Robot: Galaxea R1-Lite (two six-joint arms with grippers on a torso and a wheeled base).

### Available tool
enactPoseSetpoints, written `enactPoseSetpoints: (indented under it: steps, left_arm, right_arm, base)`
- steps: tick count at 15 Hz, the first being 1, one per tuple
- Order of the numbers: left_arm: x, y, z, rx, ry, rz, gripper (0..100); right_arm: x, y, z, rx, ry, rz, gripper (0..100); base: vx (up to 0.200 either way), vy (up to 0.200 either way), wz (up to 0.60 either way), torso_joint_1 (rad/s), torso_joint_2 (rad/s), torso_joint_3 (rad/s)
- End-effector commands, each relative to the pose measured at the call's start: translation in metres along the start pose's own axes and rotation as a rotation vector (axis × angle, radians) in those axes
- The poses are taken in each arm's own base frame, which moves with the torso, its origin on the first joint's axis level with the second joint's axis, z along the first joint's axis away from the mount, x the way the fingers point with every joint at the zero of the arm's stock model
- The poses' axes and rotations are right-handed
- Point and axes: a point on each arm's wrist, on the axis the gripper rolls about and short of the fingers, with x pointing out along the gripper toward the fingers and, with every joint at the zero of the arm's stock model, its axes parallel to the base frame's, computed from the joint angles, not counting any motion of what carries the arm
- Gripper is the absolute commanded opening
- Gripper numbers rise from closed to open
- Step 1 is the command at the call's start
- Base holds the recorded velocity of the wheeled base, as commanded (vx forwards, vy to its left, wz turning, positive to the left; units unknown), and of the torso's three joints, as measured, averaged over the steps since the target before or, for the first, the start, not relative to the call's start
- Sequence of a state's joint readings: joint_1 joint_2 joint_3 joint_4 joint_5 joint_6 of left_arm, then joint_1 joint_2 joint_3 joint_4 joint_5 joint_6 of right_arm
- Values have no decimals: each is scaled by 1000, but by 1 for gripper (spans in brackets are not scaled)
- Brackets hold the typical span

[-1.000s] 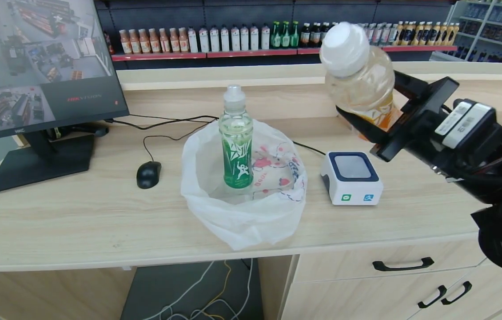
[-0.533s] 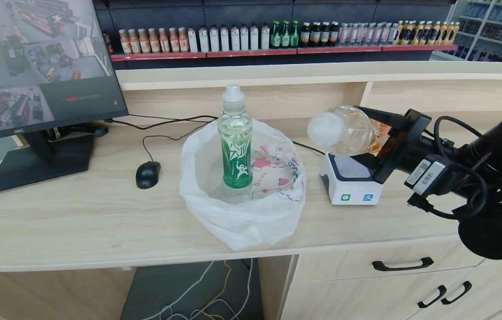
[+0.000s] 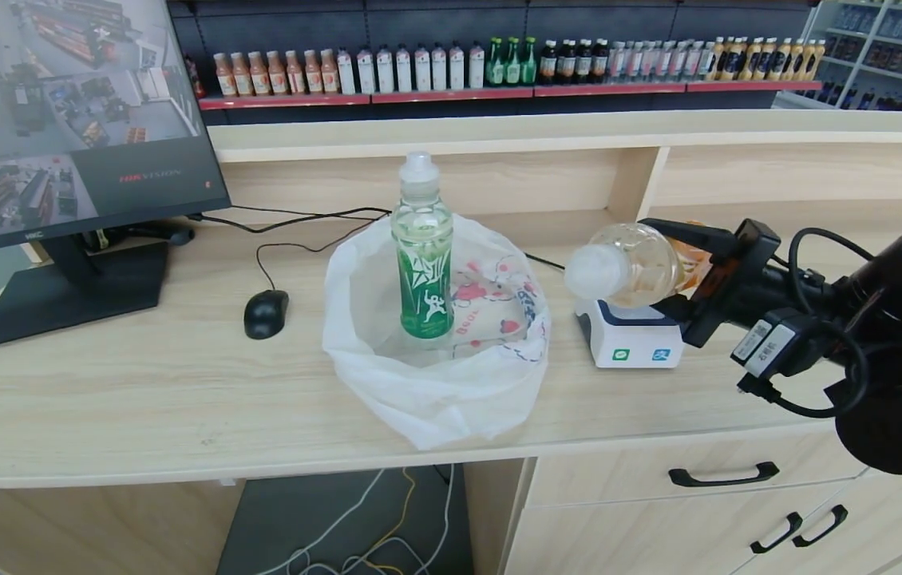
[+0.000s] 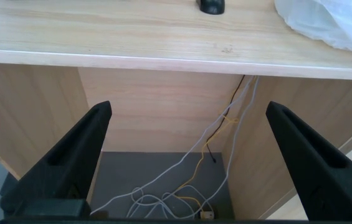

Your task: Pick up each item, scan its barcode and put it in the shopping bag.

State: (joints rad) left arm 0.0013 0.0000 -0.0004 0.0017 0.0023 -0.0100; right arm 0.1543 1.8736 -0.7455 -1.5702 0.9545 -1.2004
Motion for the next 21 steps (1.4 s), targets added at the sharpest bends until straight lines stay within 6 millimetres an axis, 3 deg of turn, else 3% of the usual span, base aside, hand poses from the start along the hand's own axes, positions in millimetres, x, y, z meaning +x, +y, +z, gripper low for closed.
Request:
enactPoseSetpoints:
  steps: [1, 4, 12, 21]
  left_arm:
    - [0, 0, 0, -1, -1, 1, 100]
    - [0, 0, 0, -1, -1, 1, 100]
    - [0, 0, 0, -1, 0, 1, 100]
    - [0, 0, 0, -1, 0, 1, 100]
  right_arm:
    - [6, 6, -3, -9, -12, 5, 0]
    - [7, 24, -9, -23, -5, 33, 0]
    - [11, 27, -1, -16, -29, 43, 0]
    - [11, 44, -7, 4, -23, 70, 0]
  base:
    - [0, 0, 0, 0, 0, 0]
    - [0, 0, 0, 0, 0, 0]
    - [0, 0, 0, 0, 0, 0]
    - [0, 0, 0, 0, 0, 0]
